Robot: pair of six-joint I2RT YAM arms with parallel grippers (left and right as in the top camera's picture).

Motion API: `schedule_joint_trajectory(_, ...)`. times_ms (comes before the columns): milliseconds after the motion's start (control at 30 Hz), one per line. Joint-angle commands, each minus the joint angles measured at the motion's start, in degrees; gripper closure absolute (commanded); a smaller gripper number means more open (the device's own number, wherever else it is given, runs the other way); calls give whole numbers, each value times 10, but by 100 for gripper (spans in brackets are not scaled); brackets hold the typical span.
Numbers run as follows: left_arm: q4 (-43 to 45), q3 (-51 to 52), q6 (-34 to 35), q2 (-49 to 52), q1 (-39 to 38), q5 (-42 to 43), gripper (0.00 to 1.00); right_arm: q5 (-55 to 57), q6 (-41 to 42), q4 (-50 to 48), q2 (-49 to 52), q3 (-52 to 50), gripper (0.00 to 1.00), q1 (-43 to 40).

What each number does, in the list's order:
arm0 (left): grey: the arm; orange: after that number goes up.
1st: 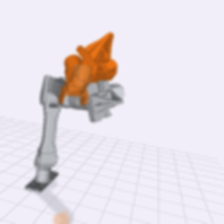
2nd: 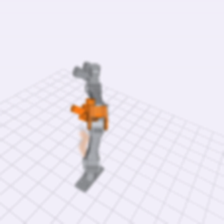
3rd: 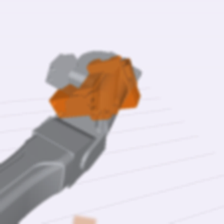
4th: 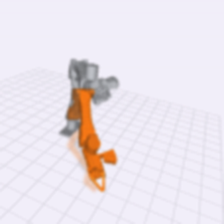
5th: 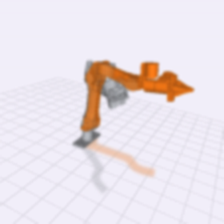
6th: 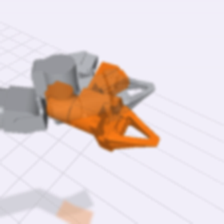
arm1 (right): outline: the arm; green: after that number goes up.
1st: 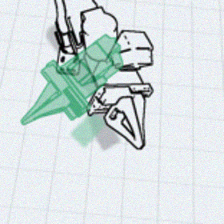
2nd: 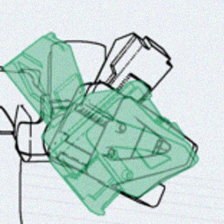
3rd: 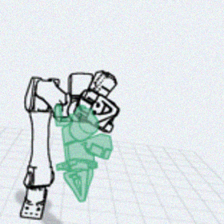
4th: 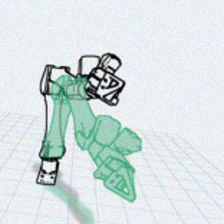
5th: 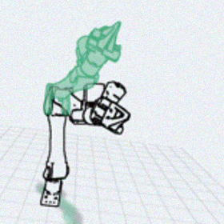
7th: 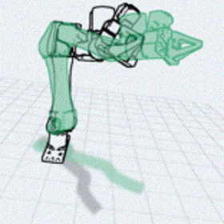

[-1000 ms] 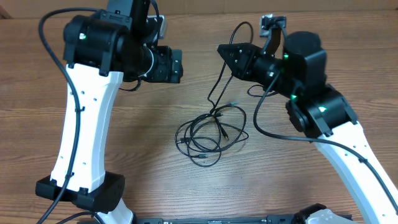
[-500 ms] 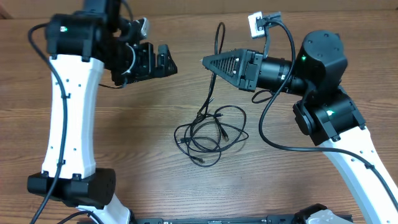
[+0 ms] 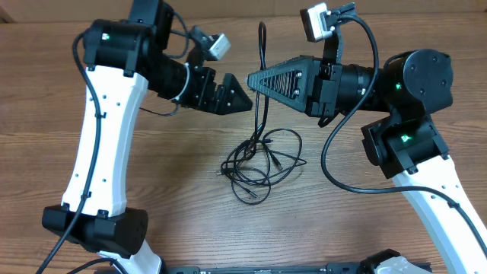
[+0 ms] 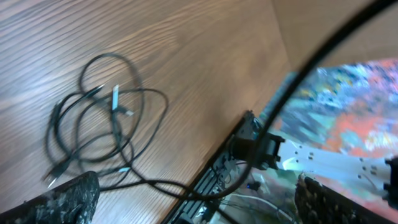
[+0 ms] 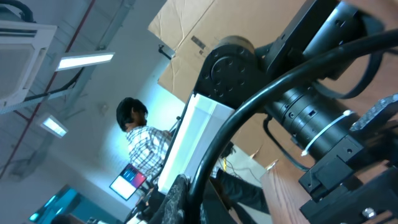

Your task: Untangle cables

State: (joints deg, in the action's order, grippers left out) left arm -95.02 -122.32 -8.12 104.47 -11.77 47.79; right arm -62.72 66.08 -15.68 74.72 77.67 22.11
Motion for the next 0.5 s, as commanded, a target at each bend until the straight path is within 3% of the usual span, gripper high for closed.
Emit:
schedule_joint_trajectory(0,8,3,-40,-7,-18,46,0,-13,27,-4,-10,12,96,-4)
schedule_joint_trajectory(167,9,3,-52,-7,-42,47,3,-12,40,-16,-10,12,96,-4)
schedule_joint_trajectory(333,10,3,-52,-7,-56,48,8,-12,99,-101,-10,12,96,-5)
schedule_joint_trajectory(467,10,3,-52,-7,-61,48,19,-14,130,-141,-10,12,96,-4)
